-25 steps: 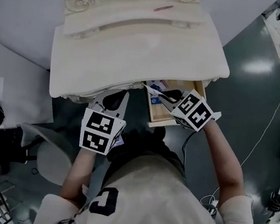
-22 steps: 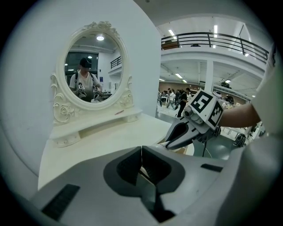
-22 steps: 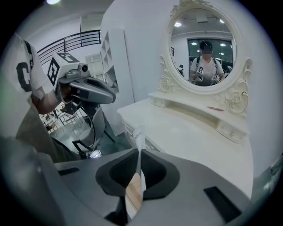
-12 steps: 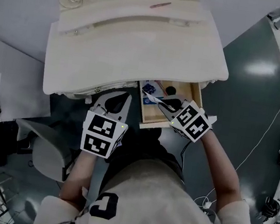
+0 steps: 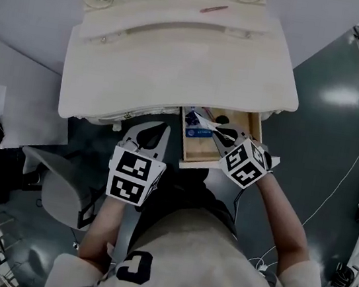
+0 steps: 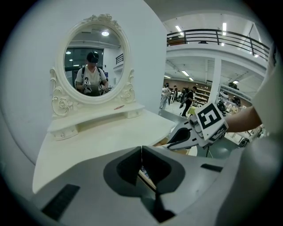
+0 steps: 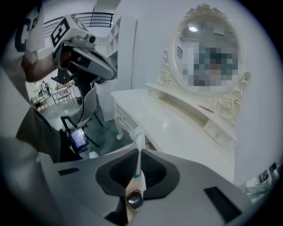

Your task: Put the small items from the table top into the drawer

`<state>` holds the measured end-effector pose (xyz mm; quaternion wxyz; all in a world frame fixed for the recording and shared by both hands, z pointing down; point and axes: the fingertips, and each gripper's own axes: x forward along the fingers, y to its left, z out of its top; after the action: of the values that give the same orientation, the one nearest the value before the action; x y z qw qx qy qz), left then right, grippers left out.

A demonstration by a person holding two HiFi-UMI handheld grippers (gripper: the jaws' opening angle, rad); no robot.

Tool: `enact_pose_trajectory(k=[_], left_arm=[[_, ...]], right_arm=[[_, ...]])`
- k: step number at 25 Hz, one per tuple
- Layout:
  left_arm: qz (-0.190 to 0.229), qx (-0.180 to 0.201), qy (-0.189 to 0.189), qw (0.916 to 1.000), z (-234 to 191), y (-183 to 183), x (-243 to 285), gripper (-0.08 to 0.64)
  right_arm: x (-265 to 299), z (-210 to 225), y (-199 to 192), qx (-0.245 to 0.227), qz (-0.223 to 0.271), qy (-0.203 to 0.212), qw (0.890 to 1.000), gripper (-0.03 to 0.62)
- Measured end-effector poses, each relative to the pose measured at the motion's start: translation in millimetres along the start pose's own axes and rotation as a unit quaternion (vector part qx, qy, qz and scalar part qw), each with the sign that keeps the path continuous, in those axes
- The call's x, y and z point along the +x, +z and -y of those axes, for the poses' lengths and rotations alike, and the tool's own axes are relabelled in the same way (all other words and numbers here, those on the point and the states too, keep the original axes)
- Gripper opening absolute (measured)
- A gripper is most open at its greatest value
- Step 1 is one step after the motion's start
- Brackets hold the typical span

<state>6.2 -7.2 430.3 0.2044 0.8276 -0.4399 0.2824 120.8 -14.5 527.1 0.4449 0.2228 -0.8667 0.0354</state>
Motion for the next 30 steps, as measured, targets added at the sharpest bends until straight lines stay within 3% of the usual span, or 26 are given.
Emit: enact_pose_trajectory(k=[4, 15, 30], left_arm=[[-0.002, -0.001, 0.003, 1.0000, -4.5, -1.4, 0.3, 0.057], [-0.016, -0.011, -0.007, 0.9998, -13.6, -17.4, 4.3, 0.057], [-0.025, -0.014, -0.007, 0.9996, -41.1, -26.1, 0.8, 0.057]], right_arm=[[9.3, -3.4, -4.0, -0.078, -0.025, -0.014, 0.997, 0.043], [32.0, -1.9, -19.3, -0.148, -0.061, -0.048, 0.986, 0.043], [67.3, 10.5, -30.2, -0.163, -0.084, -0.078, 0.980, 0.043]])
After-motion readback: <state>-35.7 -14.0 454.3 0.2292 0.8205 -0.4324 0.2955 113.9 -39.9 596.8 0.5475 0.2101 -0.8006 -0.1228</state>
